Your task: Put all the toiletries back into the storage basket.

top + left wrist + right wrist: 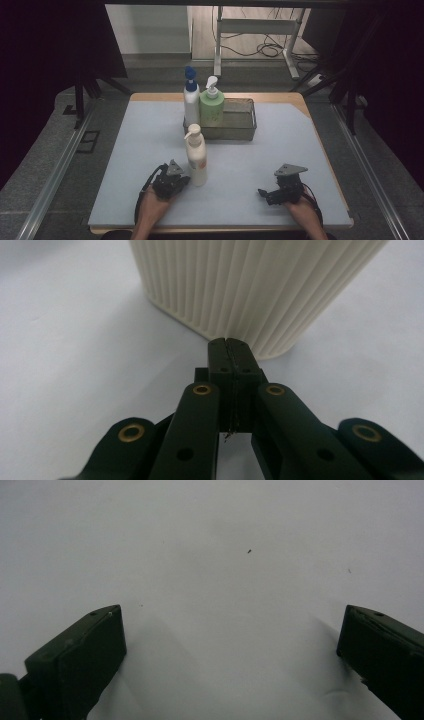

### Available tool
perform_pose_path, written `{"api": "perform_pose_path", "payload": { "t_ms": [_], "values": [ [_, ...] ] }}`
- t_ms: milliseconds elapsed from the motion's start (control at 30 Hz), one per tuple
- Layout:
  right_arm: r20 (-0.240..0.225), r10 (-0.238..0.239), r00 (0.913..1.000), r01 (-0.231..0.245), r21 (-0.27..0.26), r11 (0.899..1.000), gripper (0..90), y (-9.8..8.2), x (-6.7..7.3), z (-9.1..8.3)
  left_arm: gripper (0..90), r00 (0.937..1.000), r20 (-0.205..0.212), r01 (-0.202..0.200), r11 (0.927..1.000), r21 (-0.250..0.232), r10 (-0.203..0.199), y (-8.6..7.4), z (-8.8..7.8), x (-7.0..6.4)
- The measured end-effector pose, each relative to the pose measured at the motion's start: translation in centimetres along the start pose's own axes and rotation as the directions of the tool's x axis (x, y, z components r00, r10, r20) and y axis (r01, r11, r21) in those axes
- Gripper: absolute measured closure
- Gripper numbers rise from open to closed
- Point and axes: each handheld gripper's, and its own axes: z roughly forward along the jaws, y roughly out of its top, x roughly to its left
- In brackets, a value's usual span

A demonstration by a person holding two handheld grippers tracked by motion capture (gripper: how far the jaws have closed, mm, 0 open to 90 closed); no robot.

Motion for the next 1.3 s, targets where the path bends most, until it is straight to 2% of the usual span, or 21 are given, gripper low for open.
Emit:
{"api": "perform_pose_path", "payload": {
  "t_ms": [567, 833, 1033, 1167, 1300],
  "values": [
    [0.000, 0.000, 1.0000, 0.000, 0.000, 1.000, 0.0, 0.0, 0.0, 0.0, 89.3, 0.9977, 0.030, -0.061, 0.9981, -0.001, 0.061, 1.6, 1.5, -1.9],
    [0.000, 0.000, 1.0000, 0.000, 0.000, 1.000, 0.0, 0.0, 0.0, 0.0, 89.3, 0.9974, 0.033, -0.065, 0.9979, -0.003, 0.065, 2.1, 2.0, -2.3],
    [0.000, 0.000, 1.0000, 0.000, 0.000, 1.000, 0.0, 0.0, 0.0, 0.0, 89.3, 0.9966, 0.054, -0.062, 0.9980, -0.010, 0.062, 2.4, 2.4, -2.3],
    [0.000, 0.001, 1.0000, -0.001, 0.000, 1.000, 0.0, 0.0, 0.0, 0.0, 89.3, 0.9968, 0.057, -0.057, 0.9983, -0.011, 0.057, 2.4, 2.4, -2.4],
    [0.000, 0.001, 1.0000, -0.001, 0.000, 1.000, 0.0, 0.0, 0.0, 0.0, 88.4, 0.9959, 0.059, -0.068, 0.9976, -0.013, 0.068, 2.3, 2.4, -2.5]
  ]
}}
